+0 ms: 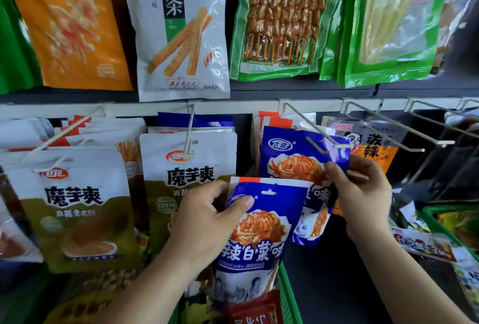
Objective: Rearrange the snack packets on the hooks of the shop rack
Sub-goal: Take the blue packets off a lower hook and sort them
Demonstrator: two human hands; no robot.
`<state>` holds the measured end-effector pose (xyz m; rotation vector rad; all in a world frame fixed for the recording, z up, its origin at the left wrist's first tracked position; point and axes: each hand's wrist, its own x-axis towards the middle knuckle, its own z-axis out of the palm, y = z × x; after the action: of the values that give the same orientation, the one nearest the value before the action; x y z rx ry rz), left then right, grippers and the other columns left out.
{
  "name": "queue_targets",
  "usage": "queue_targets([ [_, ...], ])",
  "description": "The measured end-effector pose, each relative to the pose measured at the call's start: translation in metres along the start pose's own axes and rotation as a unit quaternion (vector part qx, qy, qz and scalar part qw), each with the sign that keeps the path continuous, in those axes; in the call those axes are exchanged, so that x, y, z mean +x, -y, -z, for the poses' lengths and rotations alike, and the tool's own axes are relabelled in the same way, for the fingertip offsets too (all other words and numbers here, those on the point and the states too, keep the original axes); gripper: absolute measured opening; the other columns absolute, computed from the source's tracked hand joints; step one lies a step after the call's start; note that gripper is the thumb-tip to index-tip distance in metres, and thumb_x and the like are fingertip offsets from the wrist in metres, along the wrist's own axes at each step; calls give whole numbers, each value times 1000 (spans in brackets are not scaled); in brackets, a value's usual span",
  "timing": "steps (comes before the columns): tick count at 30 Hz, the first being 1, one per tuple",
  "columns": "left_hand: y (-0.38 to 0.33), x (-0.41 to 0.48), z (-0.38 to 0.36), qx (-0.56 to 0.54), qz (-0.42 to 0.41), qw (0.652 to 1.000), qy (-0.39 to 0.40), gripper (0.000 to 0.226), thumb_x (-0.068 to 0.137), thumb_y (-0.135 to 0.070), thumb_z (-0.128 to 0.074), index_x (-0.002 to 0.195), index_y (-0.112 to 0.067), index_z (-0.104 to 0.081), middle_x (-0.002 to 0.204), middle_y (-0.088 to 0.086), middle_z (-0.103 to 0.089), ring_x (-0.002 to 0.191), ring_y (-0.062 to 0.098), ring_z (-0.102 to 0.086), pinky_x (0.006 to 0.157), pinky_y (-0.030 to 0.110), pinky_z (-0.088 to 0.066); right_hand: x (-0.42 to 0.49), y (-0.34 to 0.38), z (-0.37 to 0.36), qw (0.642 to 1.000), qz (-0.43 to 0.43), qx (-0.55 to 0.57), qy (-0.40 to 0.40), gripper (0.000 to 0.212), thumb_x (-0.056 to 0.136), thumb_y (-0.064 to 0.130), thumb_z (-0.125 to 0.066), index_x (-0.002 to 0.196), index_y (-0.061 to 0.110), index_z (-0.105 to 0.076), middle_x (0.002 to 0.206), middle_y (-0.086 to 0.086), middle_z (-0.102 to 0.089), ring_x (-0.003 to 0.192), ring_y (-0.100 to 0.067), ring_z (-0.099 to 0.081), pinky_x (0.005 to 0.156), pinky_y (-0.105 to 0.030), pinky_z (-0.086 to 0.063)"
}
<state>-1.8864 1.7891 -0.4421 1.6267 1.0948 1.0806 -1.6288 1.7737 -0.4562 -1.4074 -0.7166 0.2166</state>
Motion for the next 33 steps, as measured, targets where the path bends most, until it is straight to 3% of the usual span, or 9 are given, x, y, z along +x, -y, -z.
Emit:
queue_targets([
  [5, -2, -5, 7, 15, -16, 1000, 12, 9, 93, -29, -75, 99, -23, -77, 89, -10, -82, 77, 9, -80, 71, 38, -67, -11, 7, 5, 998, 27, -54, 5, 59, 84, 38, -85, 134, 18, -61, 129, -9, -65, 114, -26, -66, 103, -47, -56],
  [8, -4, -9, 17, 14, -17, 1000, 12, 11, 93, -30, -74, 100, -22, -78, 91, -9, -82, 79, 9, -80, 75, 40, -67, -34, 26, 2, 985, 142, -95, -15, 66, 91, 29, -78, 145, 4, -48, 148, -23, -40, 138, -34, -43, 116, -24, -30],
  [10, -6, -14, 27, 5, -14, 1000, 10, 12, 93, -30, -75, 101, -22, -78, 92, -7, -82, 81, 10, -80, 77, 42, -67, -54, 38, -6, 974, 201, -108, 18, 73, 93, 32, -75, 151, 5, -40, 145, -17, -39, 133, -32, -49, 112, -27, -37],
  [13, -6, -25, 47, -7, -11, 1000, 4, 11, 92, -30, -76, 98, -22, -79, 91, -6, -83, 80, 11, -80, 77, 40, -66, -78, 43, -22, 988, 110, -50, 96, 92, 84, 42, -83, 157, 21, -32, 146, -2, -45, 126, -18, -59, 106, -43, -51],
  [18, 4, -44, 78, -18, 15, 1000, -17, 10, 86, -26, -83, 79, -23, -77, 84, 2, -82, 77, 18, -80, 77, 44, -66, -132, 60, -43, 978, -89, 86, 168, 81, 73, 59, -85, 142, 27, -56, 134, 0, -64, 119, -21, -68, 93, -40, -57],
  [21, 9, -54, 95, -19, 20, 999, -19, 11, 86, -29, -82, 90, -19, -78, 89, 4, -82, 81, 21, -80, 80, 48, -65, -162, 71, -61, 952, -45, 38, 300, 39, 81, 39, -84, 117, 28, -74, 111, 3, -76, 95, -14, -77, 73, -32, -63],
  [24, 12, -62, 112, -30, 37, 998, -27, 15, 87, -28, -82, 95, -16, -78, 91, 3, -82, 82, 20, -80, 78, 40, -66, -172, 80, -73, 945, 21, -14, 325, 20, 84, 28, -85, 102, 31, -75, 103, 8, -75, 81, 1, -74, 53, -16, -56],
  [28, 17, -70, 132, -36, 57, 997, -38, 12, 87, -26, -82, 93, -16, -79, 88, 0, -83, 78, 15, -80, 69, 29, -64, -178, 84, -82, 930, 20, -26, 367, 17, 85, 16, -84, 100, 20, -79, 98, 3, -78, 77, 2, -74, 61, -18, -60],
  [33, 19, -69, 150, -27, 74, 997, -27, 12, 83, -29, -85, 86, -19, -79, 88, 2, -83, 79, 17, -80, 75, 36, -65, -187, 84, -90, 920, 37, -49, 388, 9, 85, 13, -83, 80, 19, -81, 77, -2, -80, 72, -24, -75, 69, -44, -62],
])
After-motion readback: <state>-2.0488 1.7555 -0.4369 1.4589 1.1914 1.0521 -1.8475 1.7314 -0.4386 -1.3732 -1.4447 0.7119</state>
